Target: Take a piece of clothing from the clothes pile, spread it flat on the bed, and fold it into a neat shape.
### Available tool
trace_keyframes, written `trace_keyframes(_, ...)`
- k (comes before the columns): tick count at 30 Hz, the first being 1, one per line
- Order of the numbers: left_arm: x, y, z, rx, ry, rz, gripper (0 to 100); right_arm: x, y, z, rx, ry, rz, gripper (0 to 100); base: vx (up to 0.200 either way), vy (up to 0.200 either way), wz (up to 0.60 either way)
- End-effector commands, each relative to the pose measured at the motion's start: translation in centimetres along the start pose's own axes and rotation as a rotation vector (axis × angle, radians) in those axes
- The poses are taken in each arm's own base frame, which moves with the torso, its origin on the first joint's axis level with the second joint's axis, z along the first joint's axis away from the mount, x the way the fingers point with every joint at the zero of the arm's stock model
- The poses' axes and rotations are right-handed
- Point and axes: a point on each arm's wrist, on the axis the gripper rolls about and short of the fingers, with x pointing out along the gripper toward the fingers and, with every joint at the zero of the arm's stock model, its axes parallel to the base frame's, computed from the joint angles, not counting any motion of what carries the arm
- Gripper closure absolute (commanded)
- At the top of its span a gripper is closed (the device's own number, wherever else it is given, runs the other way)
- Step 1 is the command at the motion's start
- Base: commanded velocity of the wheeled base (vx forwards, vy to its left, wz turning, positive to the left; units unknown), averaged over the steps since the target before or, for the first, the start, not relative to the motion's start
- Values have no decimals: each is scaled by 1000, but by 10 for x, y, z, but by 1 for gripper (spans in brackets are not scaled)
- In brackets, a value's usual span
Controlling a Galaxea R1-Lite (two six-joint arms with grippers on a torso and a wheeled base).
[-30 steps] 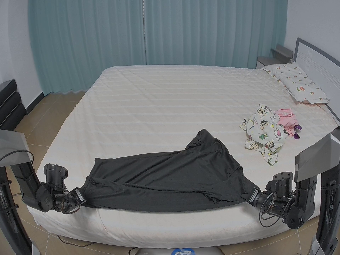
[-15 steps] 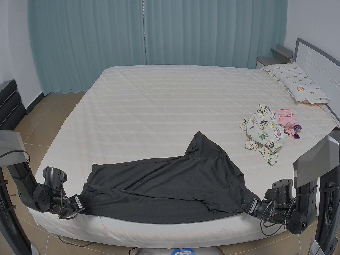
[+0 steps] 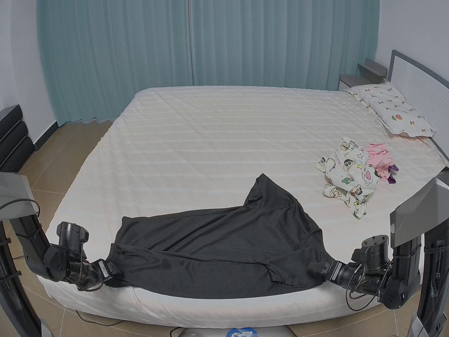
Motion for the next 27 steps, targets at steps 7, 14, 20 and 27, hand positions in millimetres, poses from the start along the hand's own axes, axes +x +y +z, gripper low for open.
trace_keyframes(7,-18,6,28,-71,-110,-72,0,-8,-6,36,41,-162,15,0,0,0,0)
trace_keyframes(14,-18,7,34,-97,-68,-188,0,-4,-5,38,41,-167,23,0,0,0,0)
trace_keyframes(20,-20,6,37,-140,-81,-199,0,-7,-4,40,44,-183,27,0,0,0,0)
trace_keyframes(27,-29,7,42,-145,-118,-215,0,-2,-7,37,48,-163,16,0,0,0,0)
